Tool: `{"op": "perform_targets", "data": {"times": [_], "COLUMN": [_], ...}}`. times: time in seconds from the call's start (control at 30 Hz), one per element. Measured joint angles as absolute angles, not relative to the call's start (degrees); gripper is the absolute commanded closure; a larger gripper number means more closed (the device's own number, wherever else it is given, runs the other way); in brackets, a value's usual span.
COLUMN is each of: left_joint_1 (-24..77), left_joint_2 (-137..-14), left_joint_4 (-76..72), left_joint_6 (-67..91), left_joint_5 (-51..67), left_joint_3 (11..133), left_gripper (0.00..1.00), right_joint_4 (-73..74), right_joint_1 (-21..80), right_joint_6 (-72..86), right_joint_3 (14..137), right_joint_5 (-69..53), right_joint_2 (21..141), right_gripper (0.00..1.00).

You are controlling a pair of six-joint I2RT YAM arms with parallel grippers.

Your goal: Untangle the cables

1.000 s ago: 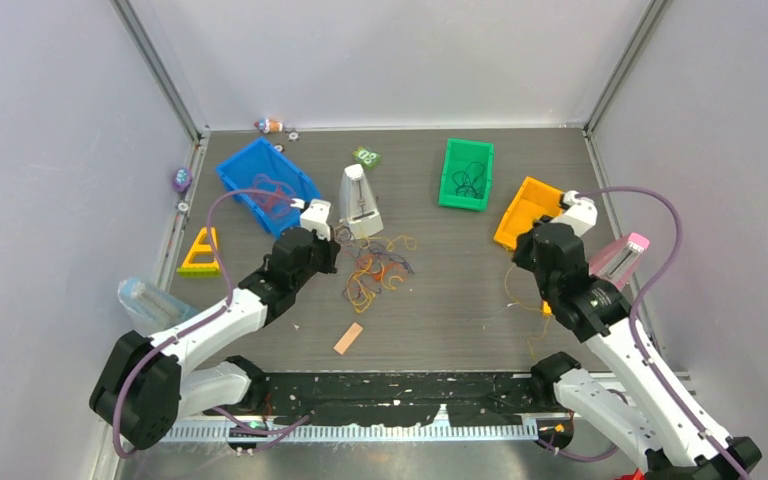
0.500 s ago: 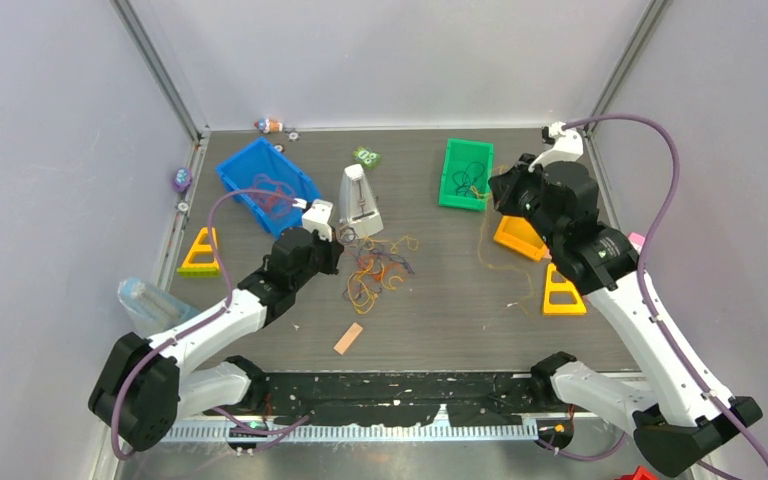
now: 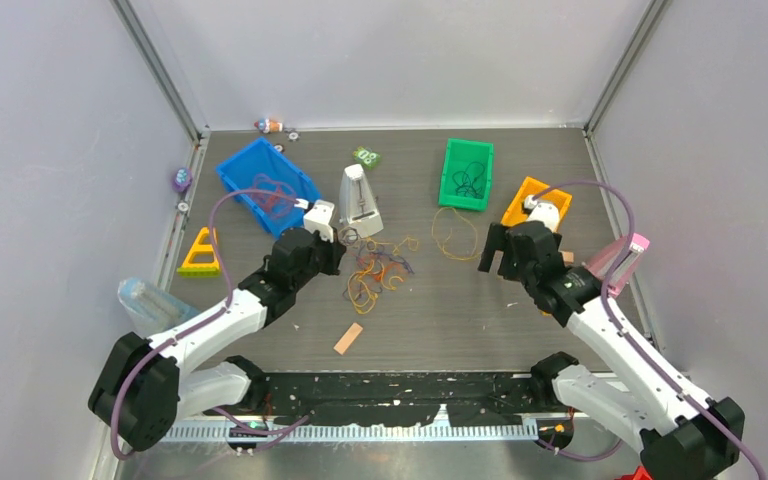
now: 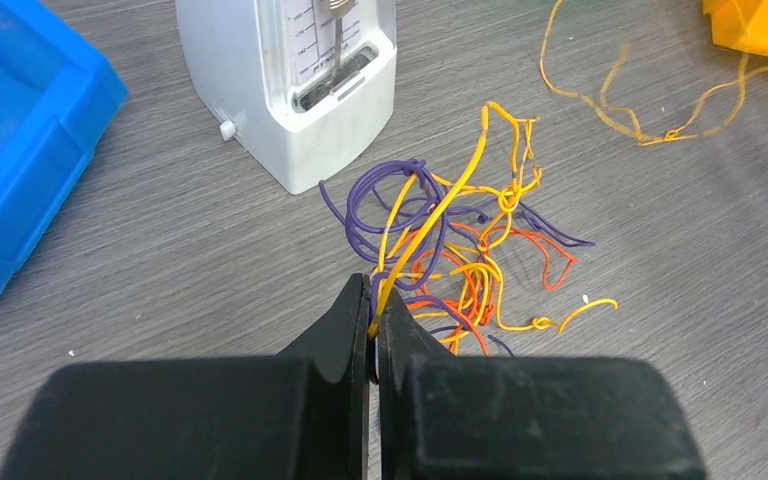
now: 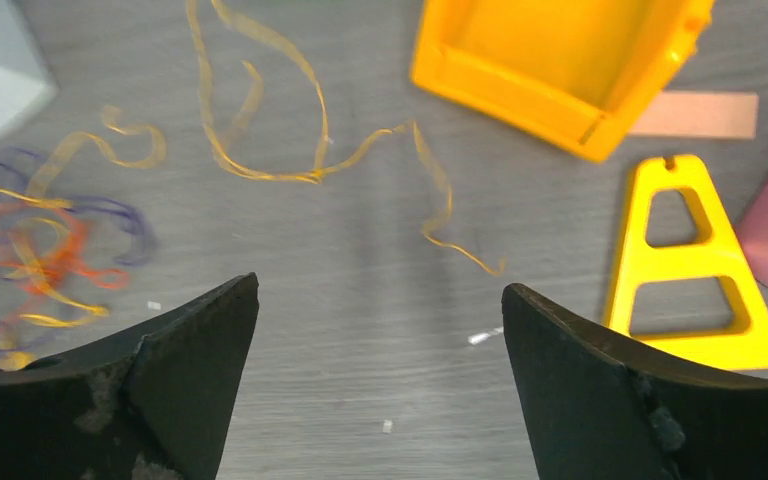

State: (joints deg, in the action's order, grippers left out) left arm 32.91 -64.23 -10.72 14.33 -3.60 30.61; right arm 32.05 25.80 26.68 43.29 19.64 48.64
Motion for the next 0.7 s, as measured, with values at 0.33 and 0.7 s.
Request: {"op": "perform_targets", "data": {"times": [0.33,0.7], "left_joint_1": [33.0,33.1], "left_joint_2": [-64.2,-64.2], "left_joint_4": [-10.8,-10.9], "left_joint_6": [14.3,14.1], "left_joint_5": [-3.3,-3.1], "left_joint_3": [30.6,30.6], "left_gripper": [1.0,1.0], "right_joint_4": [30.7,22.3], "right_joint_1": [25.0,16.2], "right_joint_6": [25.9,33.4], "right_joint_3": [38.9,39.6], "right_joint_5": [22.7,15.7], "right_joint_2": [59.1,68.7], "right_gripper": [0.05,0.05]}}
